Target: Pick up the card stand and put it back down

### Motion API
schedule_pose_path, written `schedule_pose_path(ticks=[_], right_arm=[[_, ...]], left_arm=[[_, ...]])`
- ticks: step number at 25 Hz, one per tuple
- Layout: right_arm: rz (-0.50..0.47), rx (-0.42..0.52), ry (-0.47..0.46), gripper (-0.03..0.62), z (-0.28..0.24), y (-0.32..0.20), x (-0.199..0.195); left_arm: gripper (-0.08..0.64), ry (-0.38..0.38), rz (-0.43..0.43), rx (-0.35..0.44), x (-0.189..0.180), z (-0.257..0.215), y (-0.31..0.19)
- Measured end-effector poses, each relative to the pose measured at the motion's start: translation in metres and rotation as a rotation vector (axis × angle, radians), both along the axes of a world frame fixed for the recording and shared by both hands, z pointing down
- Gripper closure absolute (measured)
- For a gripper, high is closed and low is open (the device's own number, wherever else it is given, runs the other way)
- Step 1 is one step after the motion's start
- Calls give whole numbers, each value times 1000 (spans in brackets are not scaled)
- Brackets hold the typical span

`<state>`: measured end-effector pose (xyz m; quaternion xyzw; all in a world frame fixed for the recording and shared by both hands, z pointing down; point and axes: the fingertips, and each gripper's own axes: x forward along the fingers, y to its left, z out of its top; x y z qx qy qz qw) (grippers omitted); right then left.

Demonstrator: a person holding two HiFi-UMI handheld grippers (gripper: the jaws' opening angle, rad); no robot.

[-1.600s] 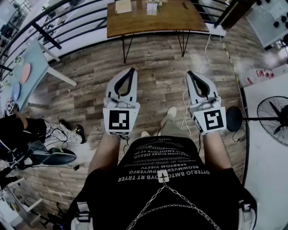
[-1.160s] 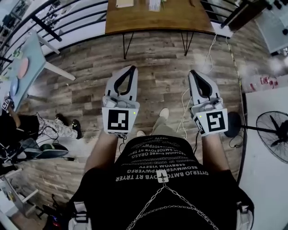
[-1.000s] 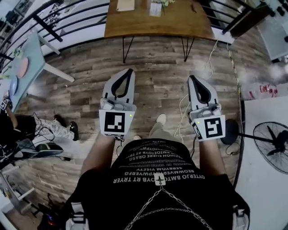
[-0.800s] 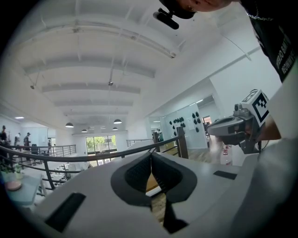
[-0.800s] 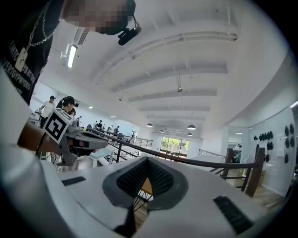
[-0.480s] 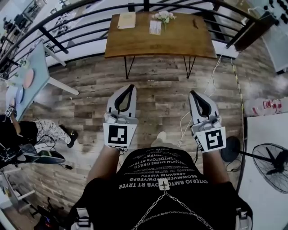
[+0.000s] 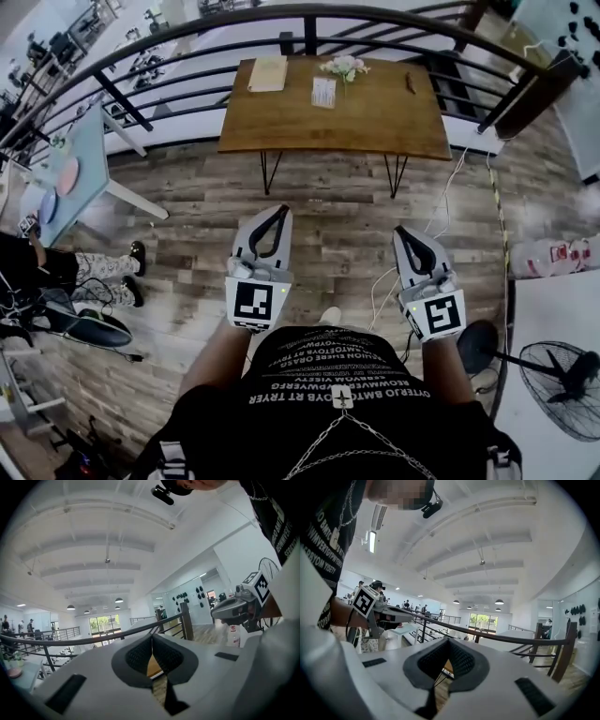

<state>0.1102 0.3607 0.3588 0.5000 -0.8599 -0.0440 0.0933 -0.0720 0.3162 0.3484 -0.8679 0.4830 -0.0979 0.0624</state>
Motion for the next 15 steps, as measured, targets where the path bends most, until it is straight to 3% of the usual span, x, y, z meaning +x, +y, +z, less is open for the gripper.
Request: schedule_pose_path(ticks=[5, 15], right_arm=[[-15, -28, -10, 589, 4, -10, 3], [-42, -11, 18, 589, 7, -47, -32]], left_arm=[[532, 10, -26, -22, -3, 3, -5], [532, 52, -69, -44, -37, 4, -35]])
